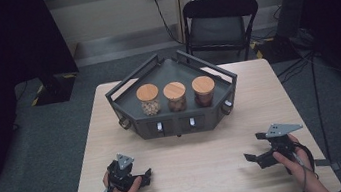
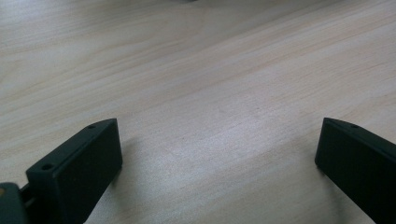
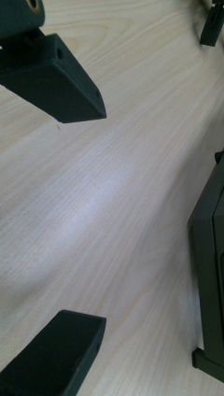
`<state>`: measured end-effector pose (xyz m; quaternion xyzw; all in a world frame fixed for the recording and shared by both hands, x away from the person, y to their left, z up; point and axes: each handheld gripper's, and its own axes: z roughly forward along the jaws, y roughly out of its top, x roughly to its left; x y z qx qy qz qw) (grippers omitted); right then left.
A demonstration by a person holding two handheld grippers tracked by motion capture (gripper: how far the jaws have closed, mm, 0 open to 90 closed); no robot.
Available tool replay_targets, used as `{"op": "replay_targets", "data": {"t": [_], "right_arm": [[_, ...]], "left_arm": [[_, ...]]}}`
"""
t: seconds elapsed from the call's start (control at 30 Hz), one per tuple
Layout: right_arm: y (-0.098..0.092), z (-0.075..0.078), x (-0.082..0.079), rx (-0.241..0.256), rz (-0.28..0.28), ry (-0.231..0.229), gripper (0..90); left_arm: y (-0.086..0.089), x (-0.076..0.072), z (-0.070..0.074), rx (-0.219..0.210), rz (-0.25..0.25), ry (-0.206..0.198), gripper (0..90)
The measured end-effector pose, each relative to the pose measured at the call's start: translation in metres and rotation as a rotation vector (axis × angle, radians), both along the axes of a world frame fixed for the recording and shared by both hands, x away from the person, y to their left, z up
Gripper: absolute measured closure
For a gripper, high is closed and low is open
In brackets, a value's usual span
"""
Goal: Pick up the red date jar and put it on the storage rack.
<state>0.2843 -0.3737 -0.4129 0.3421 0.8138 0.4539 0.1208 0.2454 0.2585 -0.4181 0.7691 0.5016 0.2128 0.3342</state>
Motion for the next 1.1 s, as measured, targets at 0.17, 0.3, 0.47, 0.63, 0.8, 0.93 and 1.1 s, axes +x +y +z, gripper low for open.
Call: {"op": "replay_targets", "data": {"t": [0.17,0.3,0.47,0.63,0.8,0.93,1.1], "right_arm": [[-0.0020,-0.0027,-0.0017,-0.006,-0.001,0.004,1.8],[-0.0034,-0.0046,-0.0030,-0.010,0.000,0.009,1.8],[-0.0044,-0.0074,-0.0042,-0.010,0.000,0.015,1.8],[-0.0041,-0.0084,-0.0063,-0.014,-0.002,0.024,1.8],[-0.0040,-0.0087,-0.0081,-0.027,-0.004,0.025,1.8],[-0.0034,-0.0087,-0.0097,-0.038,-0.007,0.027,1.8],[-0.0041,-0.0081,-0.0102,-0.045,-0.010,0.030,1.8]], "left_arm": [[0.0000,0.0000,0.0000,0.000,0.000,0.000,0.3],[0.0000,0.0000,-0.0001,-0.001,0.000,0.000,0.3],[0.0000,0.0000,0.0000,-0.001,0.000,0.000,0.3],[0.0000,0.0000,0.0000,-0.001,0.000,0.000,0.3],[0.0000,0.0000,0.0000,0.000,0.000,0.000,0.3],[0.0000,0.0000,0.0000,0.000,0.000,0.000,0.3],[0.0000,0.0000,0.0000,-0.001,0.000,0.000,0.3]]}}
